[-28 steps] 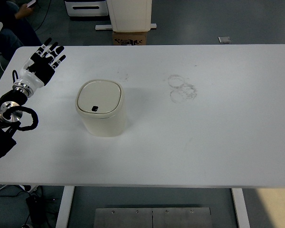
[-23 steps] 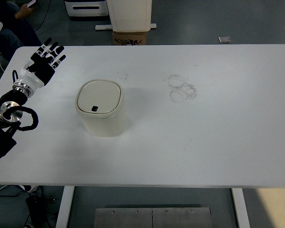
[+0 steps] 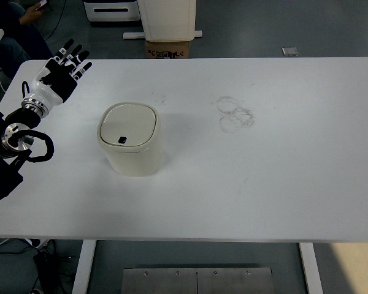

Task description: Open trash bin

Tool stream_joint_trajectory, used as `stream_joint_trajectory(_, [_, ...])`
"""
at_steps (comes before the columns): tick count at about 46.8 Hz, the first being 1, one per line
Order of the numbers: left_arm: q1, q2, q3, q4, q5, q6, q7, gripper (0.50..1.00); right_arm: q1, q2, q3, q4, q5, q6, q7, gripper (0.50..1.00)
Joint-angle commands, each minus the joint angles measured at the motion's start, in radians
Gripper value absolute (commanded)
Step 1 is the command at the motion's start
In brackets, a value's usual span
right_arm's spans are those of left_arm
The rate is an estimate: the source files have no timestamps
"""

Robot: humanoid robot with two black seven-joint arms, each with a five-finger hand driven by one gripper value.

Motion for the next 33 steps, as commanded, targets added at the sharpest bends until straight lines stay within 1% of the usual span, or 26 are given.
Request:
stream_joint_trajectory(1, [-0.003, -0.003, 0.0, -0.011, -0.002, -0.004, 0.0, 1.0, 0.0, 0.0, 0.0, 0.0, 0.0, -0.002, 0.0, 0.991])
stream_joint_trajectory(10, [-0.007, 0.005, -0.002, -0.054, -0.007, 0.007, 0.003, 1.0, 0.0, 0.0, 0.0, 0.0, 0.0, 0.0, 0.0, 0.991])
stream_joint_trajectory(12, [-0.01, 0.009, -0.002, -0.067, -0.007, 0.019, 0.005, 1.0, 0.0, 0.0, 0.0, 0.0, 0.0, 0.0, 0.0, 0.991])
stream_joint_trajectory(14, [-0.01, 0.017, -0.002, -0.089, -0.007, 0.045, 0.014, 1.0, 0.0, 0.0, 0.0, 0.0, 0.0, 0.0, 0.0, 0.991])
stream_joint_trajectory(19, [-0.001, 0.075, -0.002, -0.195, -0.007, 0.115, 0.089, 1.0, 0.0, 0.0, 0.0, 0.0, 0.0, 0.0, 0.0, 0.991])
stream_joint_trajectory(22, [0.003, 0.111, -0.002, -0.256, -0.007, 0.138, 0.108, 1.0, -0.001, 0.0, 0.0, 0.0, 0.0, 0.0, 0.0, 0.991])
stream_joint_trajectory(26, [0.002, 0.151, 0.005, -0.302, -0.001, 0.142, 0.111, 1.0, 0.0, 0.0, 0.0, 0.0, 0.0, 0.0, 0.0, 0.991])
stream_joint_trajectory(30, [-0.004, 0.184, 0.012, -0.319, 0.013, 0.134, 0.114, 1.0, 0.0, 0.0, 0.0, 0.0, 0.0, 0.0, 0.0, 0.991])
stream_joint_trajectory(33, [-0.009, 0.213, 0.026, -0.351, 0.037, 0.131, 0.132, 1.0, 0.0, 0.0, 0.0, 0.0, 0.0, 0.0, 0.0, 0.991])
